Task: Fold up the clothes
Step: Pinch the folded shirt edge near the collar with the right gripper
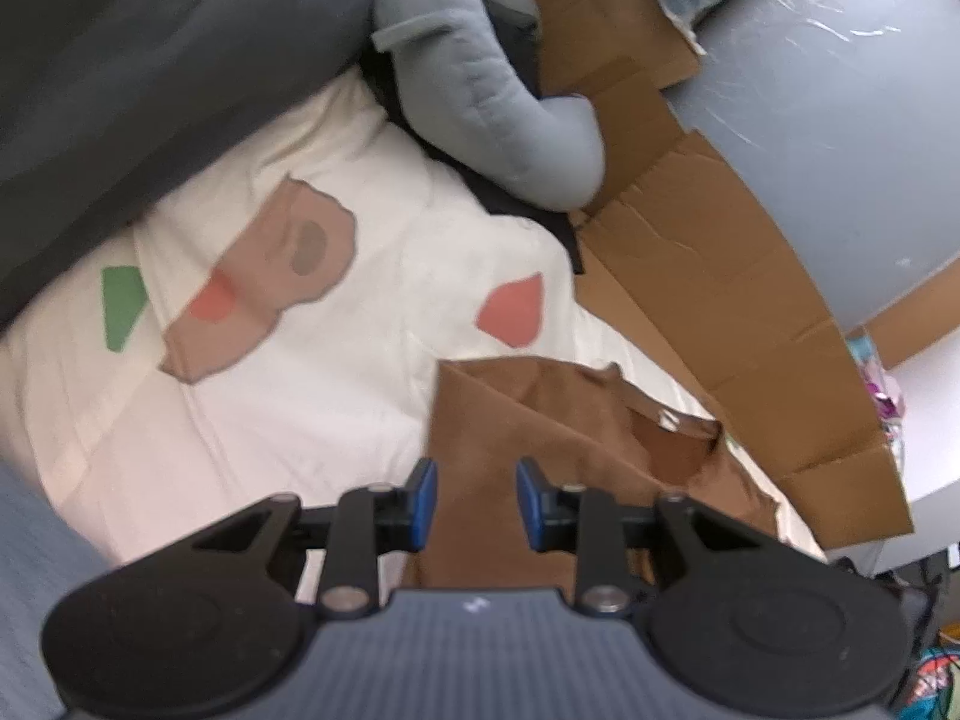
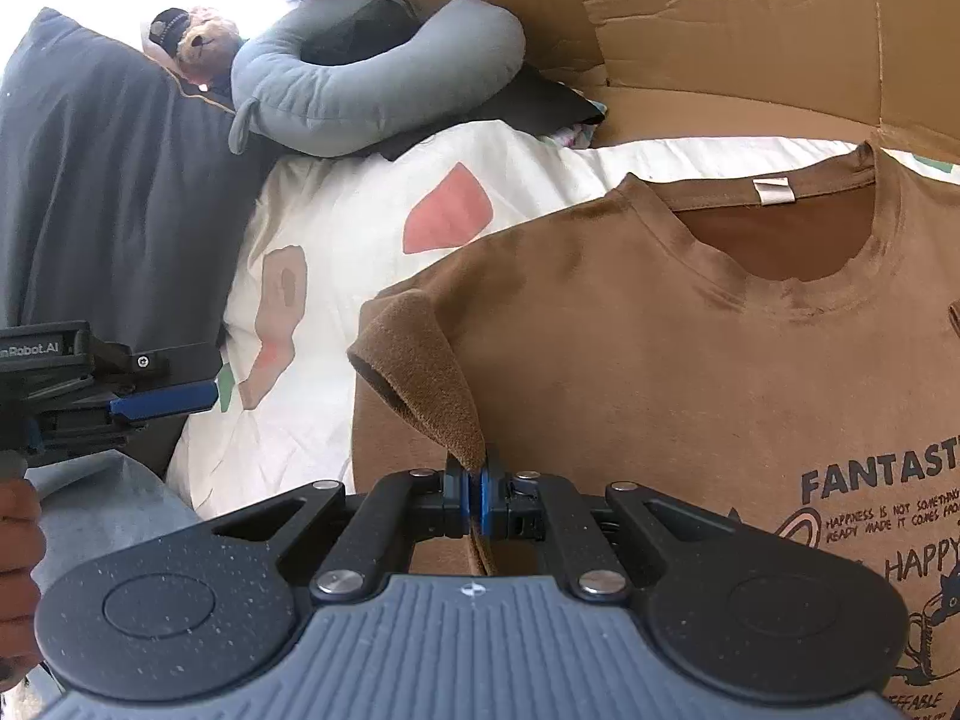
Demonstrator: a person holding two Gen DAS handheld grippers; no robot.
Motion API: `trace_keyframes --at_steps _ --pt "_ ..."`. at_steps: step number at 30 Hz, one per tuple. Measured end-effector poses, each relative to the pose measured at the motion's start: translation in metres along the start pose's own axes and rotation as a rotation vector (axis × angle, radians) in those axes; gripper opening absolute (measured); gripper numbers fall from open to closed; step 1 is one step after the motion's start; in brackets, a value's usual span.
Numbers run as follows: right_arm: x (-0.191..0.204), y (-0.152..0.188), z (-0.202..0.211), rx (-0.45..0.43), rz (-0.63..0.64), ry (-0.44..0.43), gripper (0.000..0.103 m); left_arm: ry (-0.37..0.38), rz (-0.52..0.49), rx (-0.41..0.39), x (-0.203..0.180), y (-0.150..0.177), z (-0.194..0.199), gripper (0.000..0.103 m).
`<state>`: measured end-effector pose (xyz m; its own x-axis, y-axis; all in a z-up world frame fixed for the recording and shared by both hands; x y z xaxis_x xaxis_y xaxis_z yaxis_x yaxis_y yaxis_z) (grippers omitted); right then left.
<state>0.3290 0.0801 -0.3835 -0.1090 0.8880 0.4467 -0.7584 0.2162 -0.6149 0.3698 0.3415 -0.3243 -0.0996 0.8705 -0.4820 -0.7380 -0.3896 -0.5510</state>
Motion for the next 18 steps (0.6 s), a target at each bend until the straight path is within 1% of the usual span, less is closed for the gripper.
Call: trace_keyframes --at_steps 3,5,8,11,14,18 --pt "-0.004 -0.001 0.0 0.002 -0.017 0.002 0.002 -0.022 -0.033 0.003 0.0 -0.005 -0.008 0.031" --pt "-0.008 0.001 -0.002 0.007 -0.025 0.013 0.002 -0.032 -0.055 0.004 -0.003 -0.007 -0.015 0.037" --pt "-0.016 0.003 -0.006 0.019 -0.045 0.028 0.002 -0.038 -0.075 0.007 -0.008 -0.011 -0.028 0.037" --pt "-0.022 0.004 -0.01 0.035 -0.059 0.027 0.003 -0.046 -0.09 0.027 -0.013 -0.013 -0.043 0.038" --pt "-0.031 0.005 -0.016 0.052 -0.09 0.018 0.005 -0.075 -0.129 0.034 -0.02 -0.013 -0.056 0.039" --pt "-0.044 0.007 -0.028 0.073 -0.109 0.03 0.005 -0.078 -0.128 0.045 -0.022 -0.013 -0.069 0.04"
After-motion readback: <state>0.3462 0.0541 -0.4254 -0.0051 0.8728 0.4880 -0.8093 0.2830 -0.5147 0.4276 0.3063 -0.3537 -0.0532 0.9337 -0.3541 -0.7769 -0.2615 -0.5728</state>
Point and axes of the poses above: each gripper's, at about its wrist camera, not at the fingertips, and z roughly against the way its jaws point, x to its left, y to its underside, the point moved 3 cm from there along -z, roughly the way its jaws point, and after that the axes turned 10 degrees about -x, right-handed, at the moved point
